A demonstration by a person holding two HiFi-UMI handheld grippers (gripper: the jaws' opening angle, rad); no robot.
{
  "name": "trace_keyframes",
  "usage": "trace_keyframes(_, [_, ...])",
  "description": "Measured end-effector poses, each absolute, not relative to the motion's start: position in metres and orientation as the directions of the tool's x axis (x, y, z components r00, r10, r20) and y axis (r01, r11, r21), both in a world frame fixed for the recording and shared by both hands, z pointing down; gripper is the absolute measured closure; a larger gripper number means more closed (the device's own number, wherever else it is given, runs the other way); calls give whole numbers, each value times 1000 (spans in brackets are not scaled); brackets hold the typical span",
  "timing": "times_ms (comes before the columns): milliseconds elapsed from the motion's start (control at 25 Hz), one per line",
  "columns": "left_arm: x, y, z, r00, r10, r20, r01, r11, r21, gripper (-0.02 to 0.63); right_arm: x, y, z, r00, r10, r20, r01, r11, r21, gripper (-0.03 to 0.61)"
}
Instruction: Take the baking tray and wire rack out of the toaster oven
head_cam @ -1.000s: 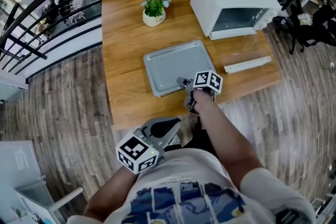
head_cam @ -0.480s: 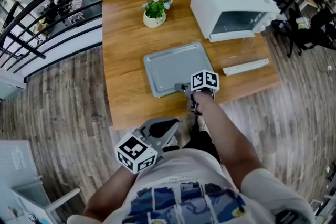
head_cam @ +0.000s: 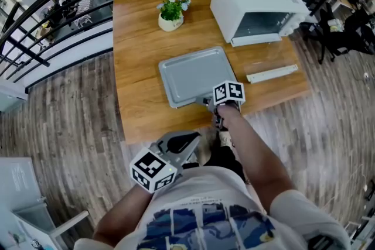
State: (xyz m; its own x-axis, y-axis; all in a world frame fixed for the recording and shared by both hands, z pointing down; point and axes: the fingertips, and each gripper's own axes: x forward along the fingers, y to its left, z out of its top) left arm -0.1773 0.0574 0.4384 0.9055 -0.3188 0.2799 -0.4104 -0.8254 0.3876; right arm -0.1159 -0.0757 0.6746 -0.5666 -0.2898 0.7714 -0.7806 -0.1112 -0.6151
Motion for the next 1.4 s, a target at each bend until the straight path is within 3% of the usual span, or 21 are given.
trace_keyframes(200, [-176,61,437,910,-316,267,-404,-823,400,609,-107,-66,659,-548,-334,767,-797,-68,-600,308])
trace_keyframes(400, [-171,63,435,916,-312,253,-393,-822,412,609,-90,-51,624,-525,-407,748,-822,13,-570,375])
trace_keyframes(560, [-167,62,436,912,-322,253,-402,-819,409,609,-70,-36,591,-487,-487,725,-847,62,-527,470])
trace_keyframes(760, [-159,69,439,901,-339,271,-427,-806,410,609,-52,3,548,-509,-563,652,-848,200,-490,509])
trace_keyframes(1040, [-129,73,434,886,-368,284,-460,-777,429,609,-16,55,504,-603,-579,549,-798,452,-399,506])
trace_keyframes(1400, [-68,89,419,866,-396,304,-496,-749,438,609,49,92,456,-645,-610,461,-762,557,-330,512])
